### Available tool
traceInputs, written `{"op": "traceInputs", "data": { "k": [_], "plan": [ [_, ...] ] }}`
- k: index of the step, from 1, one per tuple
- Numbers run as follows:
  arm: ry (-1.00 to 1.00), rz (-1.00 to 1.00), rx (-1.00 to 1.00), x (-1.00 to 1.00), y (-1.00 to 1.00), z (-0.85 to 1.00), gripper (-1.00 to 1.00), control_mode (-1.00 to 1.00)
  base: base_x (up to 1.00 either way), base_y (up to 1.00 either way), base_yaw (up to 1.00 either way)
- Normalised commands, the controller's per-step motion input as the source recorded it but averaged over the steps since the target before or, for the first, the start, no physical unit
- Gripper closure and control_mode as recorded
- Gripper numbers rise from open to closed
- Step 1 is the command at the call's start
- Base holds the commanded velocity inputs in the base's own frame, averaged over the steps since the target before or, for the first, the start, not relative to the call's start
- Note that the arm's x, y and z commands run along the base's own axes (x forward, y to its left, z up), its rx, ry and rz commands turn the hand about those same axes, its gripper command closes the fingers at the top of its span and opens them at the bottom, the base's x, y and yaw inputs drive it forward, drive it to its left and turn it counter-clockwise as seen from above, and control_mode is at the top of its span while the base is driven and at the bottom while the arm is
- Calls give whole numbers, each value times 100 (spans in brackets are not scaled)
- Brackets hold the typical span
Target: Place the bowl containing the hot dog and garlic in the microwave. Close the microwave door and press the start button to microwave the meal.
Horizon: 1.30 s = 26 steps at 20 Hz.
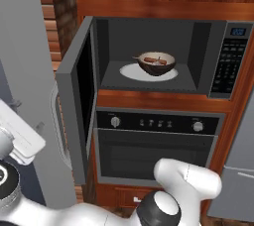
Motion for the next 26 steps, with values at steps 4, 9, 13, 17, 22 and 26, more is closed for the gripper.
{"op": "traceInputs", "data": {
  "k": [4, 9, 13, 17, 22, 26],
  "plan": [
    [-3, -15, 0, 3, -67, 0, -100, -100, 0, 0, 0],
    [-19, -12, 1, -33, -97, 0, -100, -100, 0, 0, 0],
    [-24, -6, 5, -47, -100, 0, -100, -100, 0, 0, 0],
    [-21, -2, 10, -26, -100, 0, -100, -100, 0, 0, 0],
    [-3, -1, 18, 17, -100, 0, -100, -100, 0, 0, 0],
    [0, 0, 22, 41, -100, 0, -100, -100, 0, 0, 0]
  ]
}}
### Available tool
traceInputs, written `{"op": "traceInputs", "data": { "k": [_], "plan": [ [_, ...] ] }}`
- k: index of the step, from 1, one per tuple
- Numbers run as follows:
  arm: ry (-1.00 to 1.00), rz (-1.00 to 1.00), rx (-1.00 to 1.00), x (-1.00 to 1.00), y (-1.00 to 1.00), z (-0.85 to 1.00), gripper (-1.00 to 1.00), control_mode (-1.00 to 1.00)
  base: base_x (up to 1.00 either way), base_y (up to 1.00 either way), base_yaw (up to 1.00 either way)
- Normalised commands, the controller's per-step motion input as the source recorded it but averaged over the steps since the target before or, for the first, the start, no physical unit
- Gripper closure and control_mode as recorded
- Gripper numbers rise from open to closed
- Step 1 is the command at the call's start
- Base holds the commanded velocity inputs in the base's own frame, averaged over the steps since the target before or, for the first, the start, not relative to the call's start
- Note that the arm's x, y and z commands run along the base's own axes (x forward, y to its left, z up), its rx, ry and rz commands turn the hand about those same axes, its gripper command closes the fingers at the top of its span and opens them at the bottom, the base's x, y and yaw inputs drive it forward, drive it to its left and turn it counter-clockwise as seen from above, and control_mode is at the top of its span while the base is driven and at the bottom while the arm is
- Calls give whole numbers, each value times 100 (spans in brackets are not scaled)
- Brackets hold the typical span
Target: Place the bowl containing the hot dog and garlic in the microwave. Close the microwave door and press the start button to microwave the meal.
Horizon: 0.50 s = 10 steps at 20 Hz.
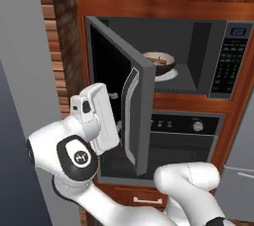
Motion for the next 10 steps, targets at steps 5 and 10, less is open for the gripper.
{"op": "traceInputs", "data": {
  "k": [5, 10],
  "plan": [
    [-1, 0, 23, 38, -100, 0, -100, -100, 0, 0, 0],
    [-6, 2, 25, 34, -100, 0, -100, -100, 0, 0, 0]
  ]
}}
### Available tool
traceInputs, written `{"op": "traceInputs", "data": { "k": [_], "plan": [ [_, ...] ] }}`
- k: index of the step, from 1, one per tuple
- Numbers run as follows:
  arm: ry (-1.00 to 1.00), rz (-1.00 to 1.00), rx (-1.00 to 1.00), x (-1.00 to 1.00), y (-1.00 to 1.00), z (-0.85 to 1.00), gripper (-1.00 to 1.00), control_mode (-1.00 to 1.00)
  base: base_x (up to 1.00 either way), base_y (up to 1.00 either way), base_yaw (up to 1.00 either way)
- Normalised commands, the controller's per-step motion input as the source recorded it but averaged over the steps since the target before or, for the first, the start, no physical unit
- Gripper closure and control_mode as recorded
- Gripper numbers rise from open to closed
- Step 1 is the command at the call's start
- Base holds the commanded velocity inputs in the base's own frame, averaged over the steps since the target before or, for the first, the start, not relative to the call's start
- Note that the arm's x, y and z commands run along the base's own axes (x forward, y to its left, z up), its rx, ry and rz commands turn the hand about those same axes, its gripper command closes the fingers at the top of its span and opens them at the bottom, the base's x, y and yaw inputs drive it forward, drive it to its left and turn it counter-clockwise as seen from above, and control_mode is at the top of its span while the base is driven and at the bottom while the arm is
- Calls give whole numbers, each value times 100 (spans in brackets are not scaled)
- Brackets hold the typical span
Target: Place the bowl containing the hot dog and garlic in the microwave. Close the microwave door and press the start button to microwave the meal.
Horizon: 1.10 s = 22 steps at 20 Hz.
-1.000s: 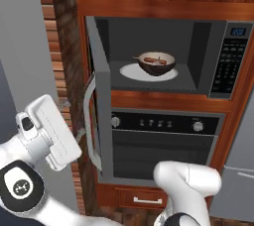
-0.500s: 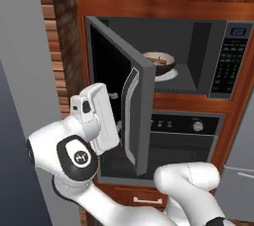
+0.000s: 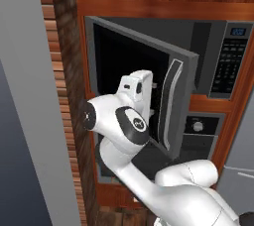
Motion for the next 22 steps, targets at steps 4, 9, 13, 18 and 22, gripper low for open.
{"op": "traceInputs", "data": {
  "k": [4, 9, 13, 18, 22],
  "plan": [
    [-6, 6, 26, 41, -100, 0, -100, -100, 0, 0, 0],
    [-3, 12, 25, 68, -100, 0, -100, -100, 0, 0, 0],
    [0, 16, 19, 77, -100, 0, -100, -100, 0, 0, 0],
    [0, 17, 13, 78, -84, -1, -100, -100, 0, 0, 0],
    [4, 4, 6, 96, -35, 0, -100, -100, 0, 0, 0]
  ]
}}
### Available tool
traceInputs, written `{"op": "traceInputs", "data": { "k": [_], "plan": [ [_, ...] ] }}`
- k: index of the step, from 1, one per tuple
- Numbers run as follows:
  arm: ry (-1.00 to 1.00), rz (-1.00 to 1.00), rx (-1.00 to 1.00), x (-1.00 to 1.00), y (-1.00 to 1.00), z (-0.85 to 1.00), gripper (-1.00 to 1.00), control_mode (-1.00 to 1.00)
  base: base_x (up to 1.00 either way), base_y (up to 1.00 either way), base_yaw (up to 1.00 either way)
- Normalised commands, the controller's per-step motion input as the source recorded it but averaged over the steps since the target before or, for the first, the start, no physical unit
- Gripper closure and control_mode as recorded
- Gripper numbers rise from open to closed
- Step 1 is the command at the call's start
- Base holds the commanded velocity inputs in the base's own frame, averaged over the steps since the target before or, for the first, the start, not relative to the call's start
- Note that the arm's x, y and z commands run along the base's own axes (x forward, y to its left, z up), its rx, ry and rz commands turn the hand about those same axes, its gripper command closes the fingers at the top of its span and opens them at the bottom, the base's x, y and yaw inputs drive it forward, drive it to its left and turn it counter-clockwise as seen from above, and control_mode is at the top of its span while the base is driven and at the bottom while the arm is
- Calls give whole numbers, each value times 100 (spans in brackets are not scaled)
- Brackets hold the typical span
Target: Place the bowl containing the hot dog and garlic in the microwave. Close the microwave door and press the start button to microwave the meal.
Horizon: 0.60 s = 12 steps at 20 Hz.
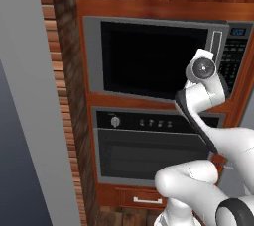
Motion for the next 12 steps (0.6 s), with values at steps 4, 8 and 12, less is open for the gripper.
{"op": "traceInputs", "data": {
  "k": [4, 8, 12],
  "plan": [
    [13, 0, 0, 99, 0, 11, -100, -100, 0, 0, 0],
    [15, 0, 0, 98, 0, 7, -100, -100, 0, 0, 0],
    [12, 0, 0, 96, -11, 0, -100, -100, 0, 0, 0]
  ]
}}
